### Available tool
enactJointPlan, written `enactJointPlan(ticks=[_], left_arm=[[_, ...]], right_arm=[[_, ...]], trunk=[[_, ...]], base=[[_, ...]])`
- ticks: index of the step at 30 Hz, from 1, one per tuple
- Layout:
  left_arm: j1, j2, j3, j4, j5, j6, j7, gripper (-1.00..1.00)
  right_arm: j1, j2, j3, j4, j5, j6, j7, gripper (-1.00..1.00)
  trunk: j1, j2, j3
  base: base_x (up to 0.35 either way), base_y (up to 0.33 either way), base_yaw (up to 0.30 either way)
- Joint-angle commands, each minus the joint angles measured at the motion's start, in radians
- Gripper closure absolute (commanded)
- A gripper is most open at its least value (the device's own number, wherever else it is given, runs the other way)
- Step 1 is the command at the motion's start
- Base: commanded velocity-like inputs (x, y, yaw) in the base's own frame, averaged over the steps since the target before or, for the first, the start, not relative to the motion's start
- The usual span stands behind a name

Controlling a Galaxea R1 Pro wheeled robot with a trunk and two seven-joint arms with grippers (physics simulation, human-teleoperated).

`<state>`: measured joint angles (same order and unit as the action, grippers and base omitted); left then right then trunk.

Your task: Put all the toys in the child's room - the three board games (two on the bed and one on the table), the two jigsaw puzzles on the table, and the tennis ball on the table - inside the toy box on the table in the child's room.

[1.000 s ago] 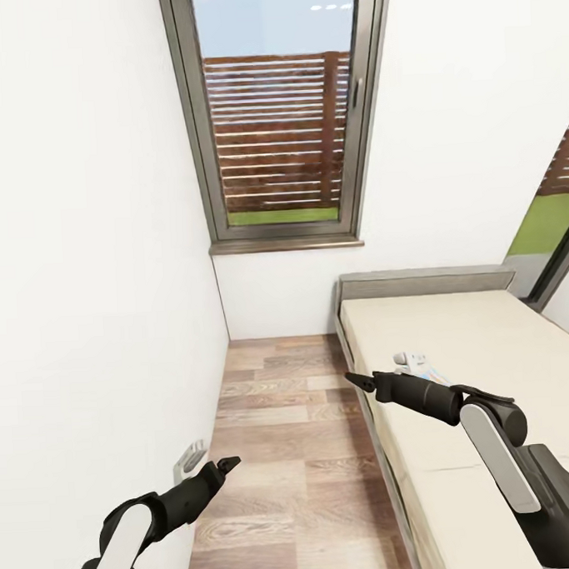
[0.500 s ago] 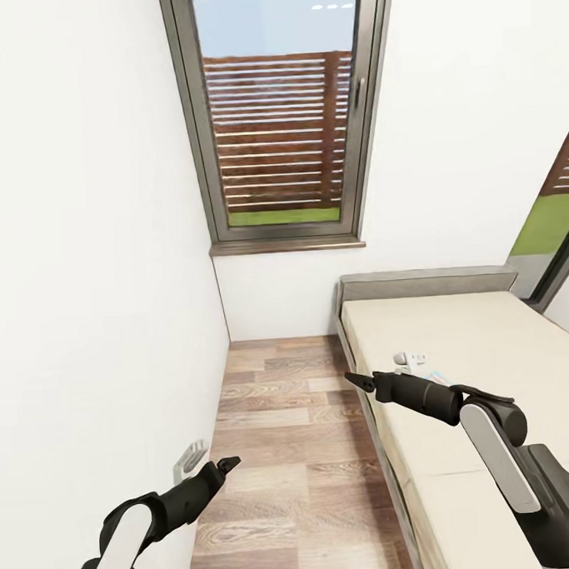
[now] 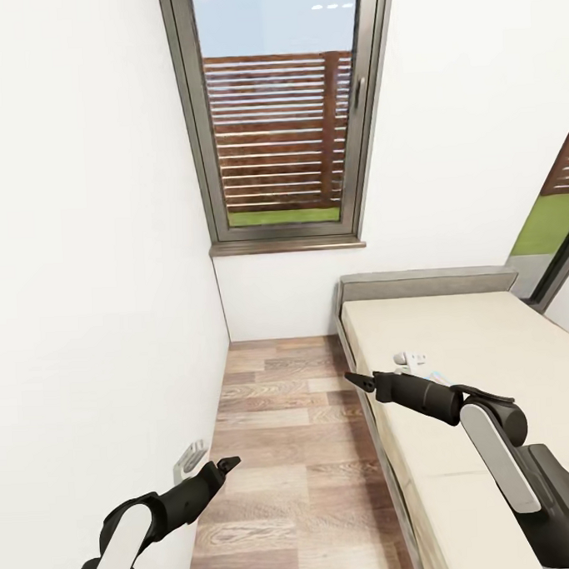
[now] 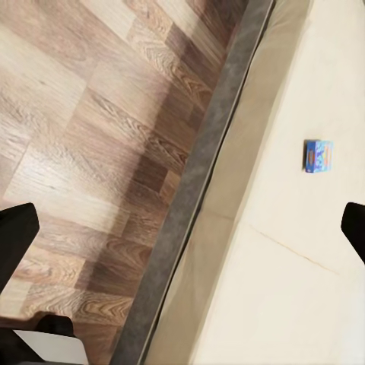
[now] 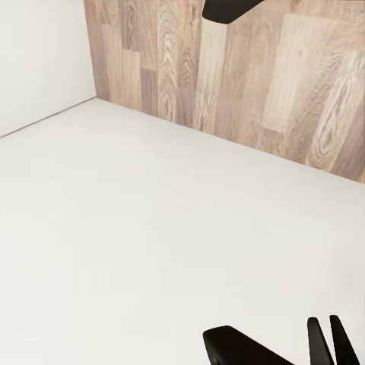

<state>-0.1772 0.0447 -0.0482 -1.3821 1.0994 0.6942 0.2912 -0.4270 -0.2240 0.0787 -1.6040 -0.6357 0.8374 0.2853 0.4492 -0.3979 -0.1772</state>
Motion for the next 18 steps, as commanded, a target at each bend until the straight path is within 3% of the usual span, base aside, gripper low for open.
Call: enactJointPlan(ticks=[1, 8, 18], left_arm=[[-0.001, 0.001, -0.001, -0.001, 0.011, 0.001, 0.010, -1.00], [-0.001, 0.001, -0.002, -0.001, 0.010, 0.001, 0.010, -1.00], [-0.001, 0.001, -0.002, -0.002, 0.010, 0.001, 0.009, -1.00]], right_arm=[[-0.001, -0.001, 0.000, -0.001, 0.004, 0.003, 0.004, -1.00], [-0.001, -0.001, 0.000, -0.001, 0.003, 0.003, 0.004, -1.00], [-0.001, -0.001, 0.000, 0.007, 0.003, 0.003, 0.004, -1.00]], trunk=[[0.001, -0.002, -0.002], [0.001, -0.002, -0.002], [0.001, -0.002, -0.002]], base=[[0.069, 0.001, 0.000], [0.169, 0.000, 0.000], [0.280, 0.000, 0.000]])
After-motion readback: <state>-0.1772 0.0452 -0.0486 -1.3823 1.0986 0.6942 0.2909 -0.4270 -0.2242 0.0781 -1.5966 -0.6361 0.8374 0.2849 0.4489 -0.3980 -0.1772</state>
